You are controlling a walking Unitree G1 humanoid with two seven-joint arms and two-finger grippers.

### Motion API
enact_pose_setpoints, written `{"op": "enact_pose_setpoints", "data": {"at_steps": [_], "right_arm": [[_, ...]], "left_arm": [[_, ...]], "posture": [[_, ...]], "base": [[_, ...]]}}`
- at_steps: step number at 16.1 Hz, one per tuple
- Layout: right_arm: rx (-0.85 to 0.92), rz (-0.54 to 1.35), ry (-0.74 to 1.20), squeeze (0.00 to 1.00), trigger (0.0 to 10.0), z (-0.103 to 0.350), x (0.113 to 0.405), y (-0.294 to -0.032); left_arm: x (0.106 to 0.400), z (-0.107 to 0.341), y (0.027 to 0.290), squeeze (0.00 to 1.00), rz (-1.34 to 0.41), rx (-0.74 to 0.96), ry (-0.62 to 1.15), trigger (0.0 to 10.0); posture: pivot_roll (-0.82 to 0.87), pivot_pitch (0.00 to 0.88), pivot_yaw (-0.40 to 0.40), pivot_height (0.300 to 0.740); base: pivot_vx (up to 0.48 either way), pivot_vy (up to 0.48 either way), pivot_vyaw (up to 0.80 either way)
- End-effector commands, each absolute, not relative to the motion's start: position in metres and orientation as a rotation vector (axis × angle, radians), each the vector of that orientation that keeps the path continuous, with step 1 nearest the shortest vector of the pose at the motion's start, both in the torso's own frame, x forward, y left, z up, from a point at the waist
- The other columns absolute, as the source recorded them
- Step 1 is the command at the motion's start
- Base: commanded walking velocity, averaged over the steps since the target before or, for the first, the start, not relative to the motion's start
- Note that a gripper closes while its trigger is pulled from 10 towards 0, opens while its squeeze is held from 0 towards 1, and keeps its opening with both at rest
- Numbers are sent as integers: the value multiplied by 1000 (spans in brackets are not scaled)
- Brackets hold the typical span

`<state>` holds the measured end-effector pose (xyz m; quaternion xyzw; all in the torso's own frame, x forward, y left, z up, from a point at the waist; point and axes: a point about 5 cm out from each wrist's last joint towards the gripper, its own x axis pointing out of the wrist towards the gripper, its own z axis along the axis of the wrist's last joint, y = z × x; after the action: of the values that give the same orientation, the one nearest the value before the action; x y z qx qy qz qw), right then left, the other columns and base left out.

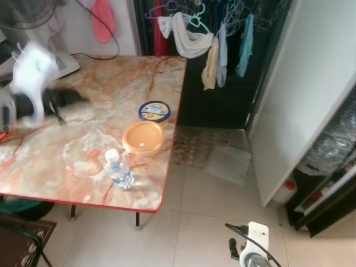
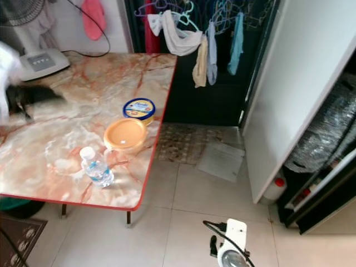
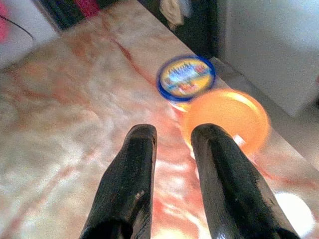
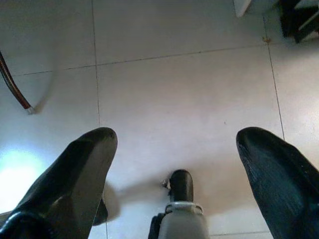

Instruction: Restocking fridge

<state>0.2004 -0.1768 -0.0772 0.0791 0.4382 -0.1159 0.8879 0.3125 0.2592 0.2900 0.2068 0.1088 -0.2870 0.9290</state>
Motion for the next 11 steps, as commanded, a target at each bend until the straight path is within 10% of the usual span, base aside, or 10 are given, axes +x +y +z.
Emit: {"op": "enact_pose_setpoints", "data": {"at_steps": [1,11], "right_arm": [[167,-225,922,0,10000,-78,200,-173],[169,-210,929,0,10000,-78,200,-173]], "left_arm": [[298,297,253,0,-737,496,120,10000],[280,242,256,0,-953,522,273,10000]], "posture": [[103,0,44,740],[94,0,44,740]], "base": [[0,0,0],[0,0,0]]}}
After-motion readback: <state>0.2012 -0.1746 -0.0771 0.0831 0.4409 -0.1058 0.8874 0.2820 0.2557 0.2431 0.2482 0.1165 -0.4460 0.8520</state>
